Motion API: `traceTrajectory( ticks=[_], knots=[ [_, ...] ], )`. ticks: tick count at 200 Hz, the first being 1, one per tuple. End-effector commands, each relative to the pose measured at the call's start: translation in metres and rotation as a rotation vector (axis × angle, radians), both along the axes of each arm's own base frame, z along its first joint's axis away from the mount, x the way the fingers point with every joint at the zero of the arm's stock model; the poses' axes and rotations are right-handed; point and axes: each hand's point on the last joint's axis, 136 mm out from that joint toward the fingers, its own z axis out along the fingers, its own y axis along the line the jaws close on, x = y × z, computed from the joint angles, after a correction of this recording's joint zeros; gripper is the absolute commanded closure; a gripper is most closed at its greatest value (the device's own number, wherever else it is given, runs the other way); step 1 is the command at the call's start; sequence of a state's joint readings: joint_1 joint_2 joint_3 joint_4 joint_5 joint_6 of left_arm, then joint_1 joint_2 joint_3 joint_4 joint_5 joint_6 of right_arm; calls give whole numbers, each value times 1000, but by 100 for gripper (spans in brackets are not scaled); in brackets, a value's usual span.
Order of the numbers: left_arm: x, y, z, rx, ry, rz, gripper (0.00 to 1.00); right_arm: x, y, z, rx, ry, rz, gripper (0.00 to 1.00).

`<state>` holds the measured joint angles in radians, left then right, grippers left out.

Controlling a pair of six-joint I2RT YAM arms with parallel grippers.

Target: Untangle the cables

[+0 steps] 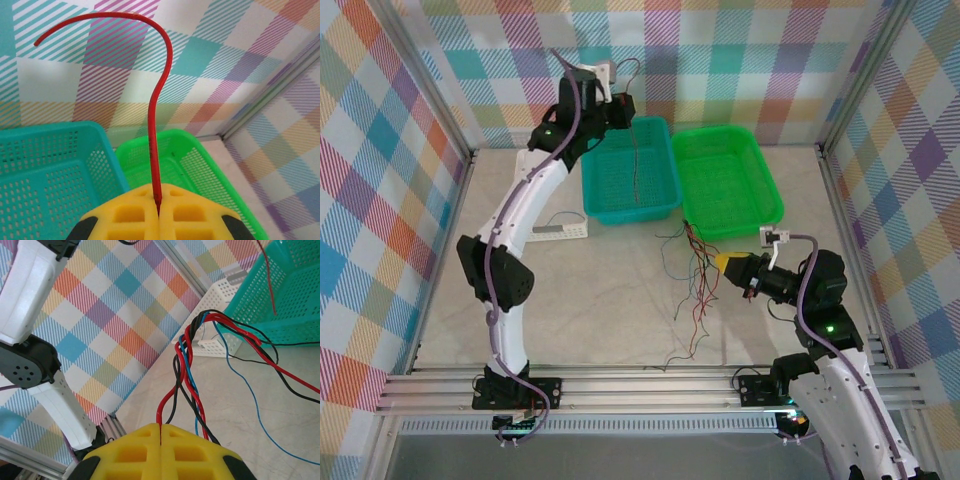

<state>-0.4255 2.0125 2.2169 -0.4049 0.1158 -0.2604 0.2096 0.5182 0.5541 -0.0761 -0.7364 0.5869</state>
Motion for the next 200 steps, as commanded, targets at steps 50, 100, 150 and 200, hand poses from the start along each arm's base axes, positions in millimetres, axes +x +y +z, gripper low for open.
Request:
traceTrajectory(
  ticks=[50, 100, 150, 200],
  knots=[
    [39, -6, -90, 197, -13, 128, 100, -11, 3, 11, 8, -57, 45, 100],
    [33, -3, -154, 195, 96, 140, 100, -11, 4, 9, 8, -48, 50, 100],
    [14, -6, -228, 170, 299, 116, 100, -5, 4, 3, 4, -16, 37, 100],
    [15, 0, -283, 139, 494, 117, 100, -8, 4, 5, 3, -16, 40, 100]
  ],
)
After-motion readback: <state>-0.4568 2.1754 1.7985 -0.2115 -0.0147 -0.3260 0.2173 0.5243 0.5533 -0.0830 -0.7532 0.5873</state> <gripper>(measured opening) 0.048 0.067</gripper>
